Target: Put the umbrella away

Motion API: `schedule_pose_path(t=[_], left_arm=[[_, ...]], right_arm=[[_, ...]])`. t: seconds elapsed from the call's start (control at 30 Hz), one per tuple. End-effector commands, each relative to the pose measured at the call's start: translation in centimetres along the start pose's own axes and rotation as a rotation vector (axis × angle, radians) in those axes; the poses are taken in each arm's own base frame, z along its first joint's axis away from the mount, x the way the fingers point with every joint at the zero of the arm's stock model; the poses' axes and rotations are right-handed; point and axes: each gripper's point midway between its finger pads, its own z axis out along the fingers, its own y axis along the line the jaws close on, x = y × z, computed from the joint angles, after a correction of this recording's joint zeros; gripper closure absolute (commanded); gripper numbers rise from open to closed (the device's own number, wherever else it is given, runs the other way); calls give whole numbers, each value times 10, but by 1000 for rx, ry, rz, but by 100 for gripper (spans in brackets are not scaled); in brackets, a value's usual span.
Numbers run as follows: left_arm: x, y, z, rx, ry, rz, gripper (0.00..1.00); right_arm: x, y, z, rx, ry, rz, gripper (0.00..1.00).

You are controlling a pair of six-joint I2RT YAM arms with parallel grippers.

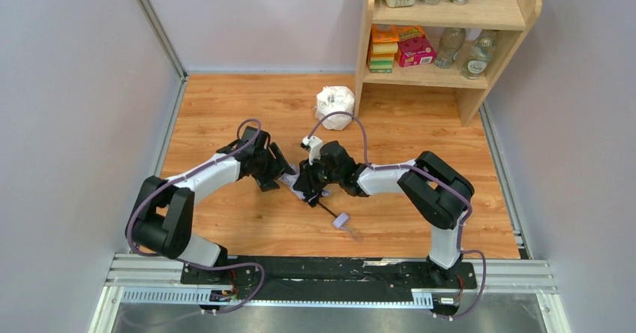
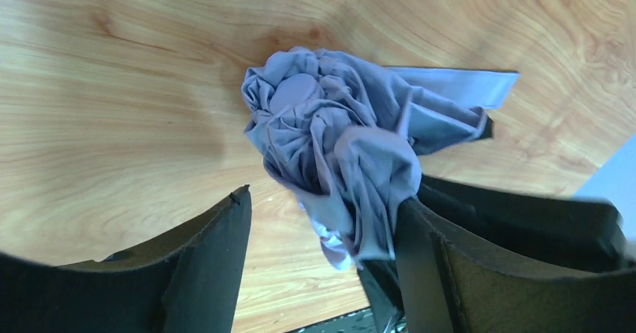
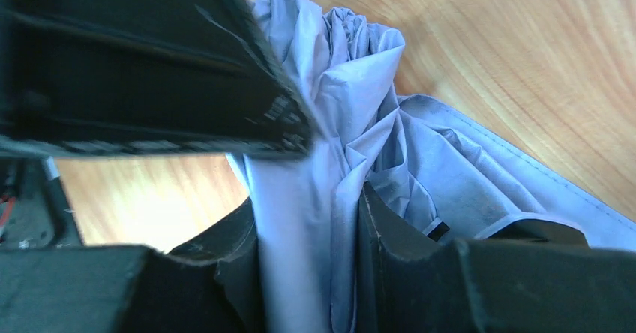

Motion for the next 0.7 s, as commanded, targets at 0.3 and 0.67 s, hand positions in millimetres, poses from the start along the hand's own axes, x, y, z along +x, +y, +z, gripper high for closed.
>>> schedule_pose_path(t=[0.3,0.67], left_arm=[[-26,-19,-76,206,-133,126,25],[-27,-35,-46,312,-93,11,24]], right_arm=[[197,-41,-35,-2,642,405,100],[191,-57,-32,-13,661,423,100]])
